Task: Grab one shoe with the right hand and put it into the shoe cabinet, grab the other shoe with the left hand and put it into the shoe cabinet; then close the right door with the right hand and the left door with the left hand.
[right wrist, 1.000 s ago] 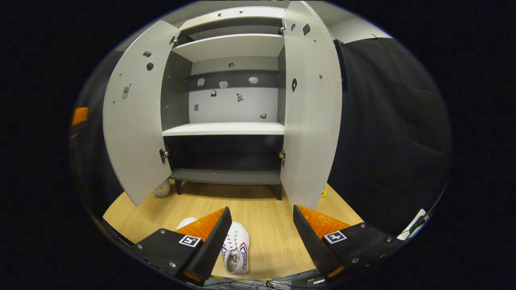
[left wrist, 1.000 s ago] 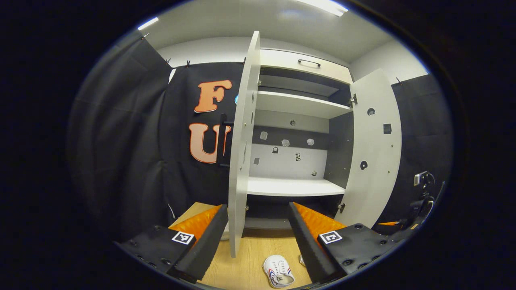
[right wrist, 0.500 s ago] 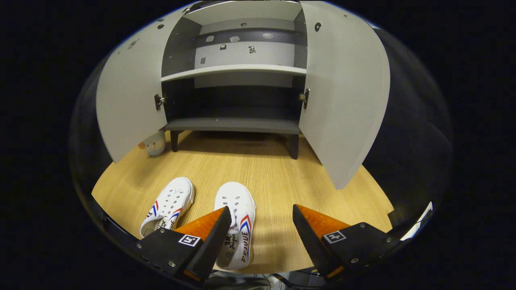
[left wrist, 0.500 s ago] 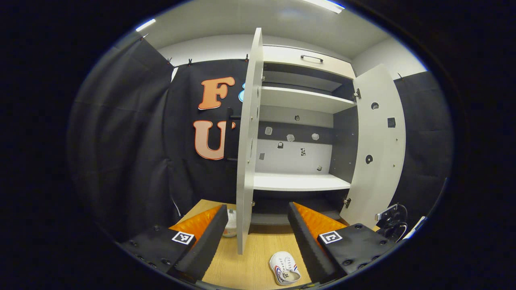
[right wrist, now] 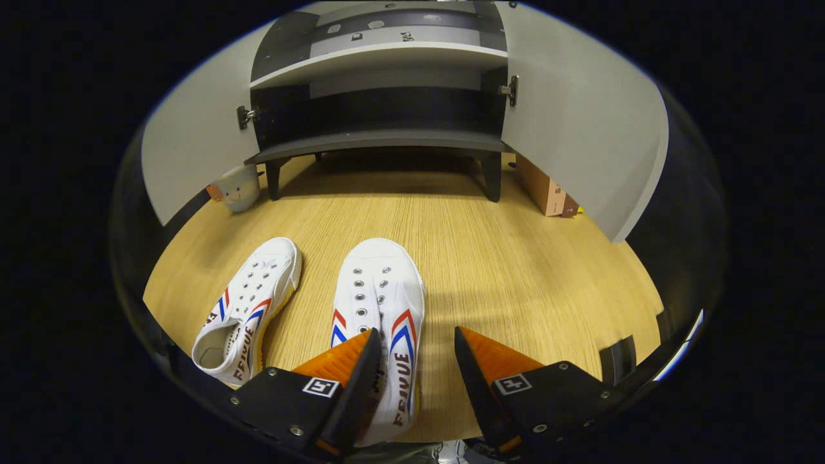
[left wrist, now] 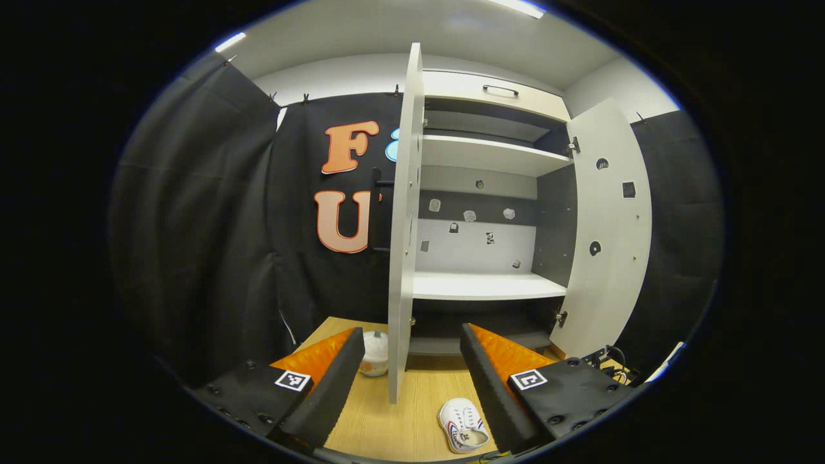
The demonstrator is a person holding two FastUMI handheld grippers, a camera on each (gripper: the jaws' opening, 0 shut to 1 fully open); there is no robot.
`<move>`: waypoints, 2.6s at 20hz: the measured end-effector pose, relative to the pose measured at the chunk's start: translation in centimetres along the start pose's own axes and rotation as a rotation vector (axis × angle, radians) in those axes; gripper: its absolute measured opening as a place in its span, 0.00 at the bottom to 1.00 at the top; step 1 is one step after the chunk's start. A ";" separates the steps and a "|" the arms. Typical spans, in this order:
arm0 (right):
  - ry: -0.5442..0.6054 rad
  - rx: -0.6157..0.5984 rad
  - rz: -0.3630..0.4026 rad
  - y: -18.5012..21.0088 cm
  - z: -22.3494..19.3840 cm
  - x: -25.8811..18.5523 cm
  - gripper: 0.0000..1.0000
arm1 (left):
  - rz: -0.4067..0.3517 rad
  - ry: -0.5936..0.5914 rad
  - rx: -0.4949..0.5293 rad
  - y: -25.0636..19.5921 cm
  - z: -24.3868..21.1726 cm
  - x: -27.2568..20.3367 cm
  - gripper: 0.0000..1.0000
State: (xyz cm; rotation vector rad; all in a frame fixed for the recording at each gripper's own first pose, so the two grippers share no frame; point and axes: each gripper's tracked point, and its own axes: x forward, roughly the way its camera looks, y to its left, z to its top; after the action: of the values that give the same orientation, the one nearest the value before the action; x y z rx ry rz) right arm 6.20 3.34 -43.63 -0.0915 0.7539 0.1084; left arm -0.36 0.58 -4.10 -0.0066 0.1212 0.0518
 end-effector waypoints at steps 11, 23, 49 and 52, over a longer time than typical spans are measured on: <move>0.049 0.044 -0.005 0.4 0.2 0.2 0.03 | 0.009 0.021 -0.005 0.8 -0.6 -0.8 0.97; -0.020 0.034 -0.015 1.2 9.6 -9.6 0.00 | 0.012 0.010 -0.015 1.9 -0.7 0.4 0.96; -0.323 0.083 0.013 3.0 46.3 -11.4 0.00 | 0.032 -0.007 0.003 4.3 0.2 2.3 0.97; -0.302 0.107 0.007 2.9 48.9 -8.7 0.00 | 0.039 -0.005 0.004 4.8 0.3 2.7 0.97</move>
State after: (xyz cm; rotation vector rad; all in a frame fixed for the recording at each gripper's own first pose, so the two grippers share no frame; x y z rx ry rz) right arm 32.67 11.57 -2.29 0.0297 0.4569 0.0856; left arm 2.13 5.53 -4.20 -0.0004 0.1167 0.0909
